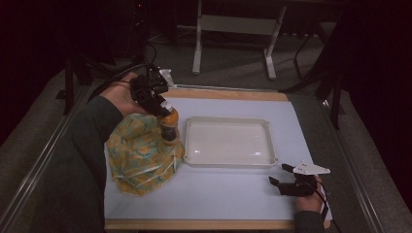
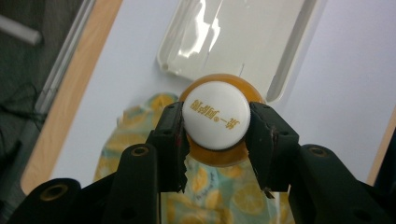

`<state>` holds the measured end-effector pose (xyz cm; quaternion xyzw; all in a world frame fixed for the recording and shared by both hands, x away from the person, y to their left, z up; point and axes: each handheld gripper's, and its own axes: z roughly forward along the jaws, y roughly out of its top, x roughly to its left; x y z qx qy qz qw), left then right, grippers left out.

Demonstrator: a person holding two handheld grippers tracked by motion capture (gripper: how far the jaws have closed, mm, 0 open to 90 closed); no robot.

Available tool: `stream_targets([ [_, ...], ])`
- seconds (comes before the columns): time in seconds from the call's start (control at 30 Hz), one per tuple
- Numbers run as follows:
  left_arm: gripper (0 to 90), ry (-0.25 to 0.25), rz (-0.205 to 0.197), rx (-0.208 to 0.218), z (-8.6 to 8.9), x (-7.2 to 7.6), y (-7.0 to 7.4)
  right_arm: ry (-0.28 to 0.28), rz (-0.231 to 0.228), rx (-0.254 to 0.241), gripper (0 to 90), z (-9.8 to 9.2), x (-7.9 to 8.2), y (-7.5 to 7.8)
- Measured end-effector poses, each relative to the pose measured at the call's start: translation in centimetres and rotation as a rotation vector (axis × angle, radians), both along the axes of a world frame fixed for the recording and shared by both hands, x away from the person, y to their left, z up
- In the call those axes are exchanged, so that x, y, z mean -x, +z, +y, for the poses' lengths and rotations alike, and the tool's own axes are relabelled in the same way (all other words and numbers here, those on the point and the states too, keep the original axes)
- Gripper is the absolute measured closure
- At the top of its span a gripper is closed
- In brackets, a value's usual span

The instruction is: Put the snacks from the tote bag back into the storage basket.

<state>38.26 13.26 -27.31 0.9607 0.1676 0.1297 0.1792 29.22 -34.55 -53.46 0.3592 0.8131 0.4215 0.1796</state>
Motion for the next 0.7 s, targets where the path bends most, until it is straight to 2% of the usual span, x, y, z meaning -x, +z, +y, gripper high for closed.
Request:
stream_targets([
  [0.13, 58.8, -0.038, 0.000, -0.014, -0.9, 0.1, 0.2, 0.000, 0.001, 0.000, 20.8, 0.0, 0.0, 0.0],
  [0.37, 58.8, -0.065, -0.005, -0.026, -2.4, 0.0, 0.1, 0.000, 0.001, -0.004, 20.7, 0.0, 0.0, 0.0],
  [0.6, 58.8, -0.085, -0.004, -0.026, -3.5, -0.1, 0.0, 0.003, 0.002, -0.006, 20.5, -0.1, 0.0, 0.0],
  [0.7, 58.7, -0.101, 0.000, -0.010, -4.0, 0.0, -0.1, 0.003, 0.002, -0.005, 20.5, 0.0, 0.0, 0.0],
])
